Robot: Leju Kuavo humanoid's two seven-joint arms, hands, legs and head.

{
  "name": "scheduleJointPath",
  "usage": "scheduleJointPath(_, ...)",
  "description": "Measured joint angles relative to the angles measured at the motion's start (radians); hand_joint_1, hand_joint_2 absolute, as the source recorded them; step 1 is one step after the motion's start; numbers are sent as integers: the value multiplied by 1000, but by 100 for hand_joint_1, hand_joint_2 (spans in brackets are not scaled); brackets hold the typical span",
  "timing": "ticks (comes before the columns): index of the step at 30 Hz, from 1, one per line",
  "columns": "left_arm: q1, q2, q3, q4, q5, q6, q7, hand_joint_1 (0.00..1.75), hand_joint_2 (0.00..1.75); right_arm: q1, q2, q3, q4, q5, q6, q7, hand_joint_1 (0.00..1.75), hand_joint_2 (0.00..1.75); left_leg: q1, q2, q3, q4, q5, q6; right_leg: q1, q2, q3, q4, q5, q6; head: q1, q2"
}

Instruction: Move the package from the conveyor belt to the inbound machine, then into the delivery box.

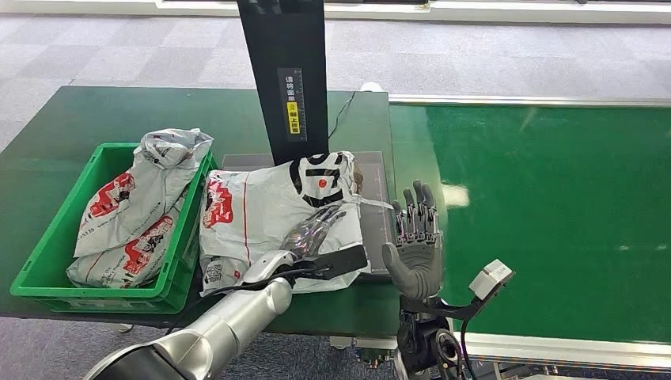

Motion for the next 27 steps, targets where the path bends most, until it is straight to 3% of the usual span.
scheduleJointPath(5,6,1,0,0,-3,7,-13,175,175,-8,0,0,5,-2,0,0,0,175,0,0,1,0,0,0,0,0,1,0,0,0,0,0)
scheduleJointPath(11,30,5,59,-2,82,110,-177,175,175,-26,1,1,36,-1,1,-6,0,175,0,1,3,0,0,0,0,0,0,0,0,0,0,0)
scheduleJointPath(20,40,5,109,-5,107,127,-221,175,175,-24,1,0,48,2,1,-14,0,175,0,1,2,0,-1,0,0,1,-1,0,0,0,0,0)
scheduleJointPath(27,69,5,137,-41,169,166,-344,175,175,-10,0,-1,48,6,0,-15,0,175,0,1,-1,0,0,0,0,1,-4,0,0,0,0,0)
